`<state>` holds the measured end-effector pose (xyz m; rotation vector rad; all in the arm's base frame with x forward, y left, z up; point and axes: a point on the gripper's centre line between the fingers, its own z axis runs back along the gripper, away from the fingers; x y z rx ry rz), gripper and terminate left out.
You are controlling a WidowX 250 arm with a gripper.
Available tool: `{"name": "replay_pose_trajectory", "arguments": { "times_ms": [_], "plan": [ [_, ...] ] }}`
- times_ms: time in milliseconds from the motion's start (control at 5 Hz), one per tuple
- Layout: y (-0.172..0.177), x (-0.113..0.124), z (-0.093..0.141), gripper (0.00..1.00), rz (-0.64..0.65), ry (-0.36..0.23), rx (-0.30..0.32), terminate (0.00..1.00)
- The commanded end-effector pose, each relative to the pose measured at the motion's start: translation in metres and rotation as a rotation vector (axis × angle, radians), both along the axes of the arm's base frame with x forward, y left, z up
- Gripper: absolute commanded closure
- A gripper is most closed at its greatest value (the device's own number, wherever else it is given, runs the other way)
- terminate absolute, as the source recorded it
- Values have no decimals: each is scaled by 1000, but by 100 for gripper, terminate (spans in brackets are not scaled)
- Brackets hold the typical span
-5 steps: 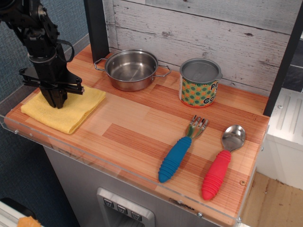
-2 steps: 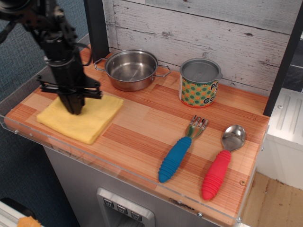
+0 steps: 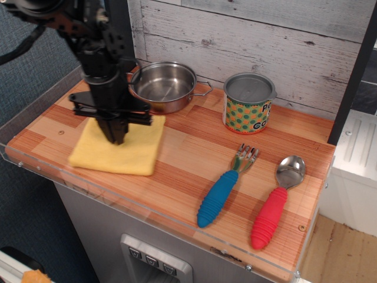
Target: Move the yellow towel to the left of the blue fork
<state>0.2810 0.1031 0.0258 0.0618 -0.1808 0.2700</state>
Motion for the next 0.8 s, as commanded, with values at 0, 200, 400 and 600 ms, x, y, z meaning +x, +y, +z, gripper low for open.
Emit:
{"name": "replay_pose_trajectory", "arguments": {
  "times_ms": [0, 200, 400, 600],
  "plan": [
    [-23, 7, 9, 100, -84, -46, 29, 0],
    [-32, 3, 3, 100, -222, 6, 67, 0],
    [-39, -2, -3, 100, -341, 35, 64, 0],
    [-45, -7, -5, 100, -429, 34, 39, 0]
  ]
}}
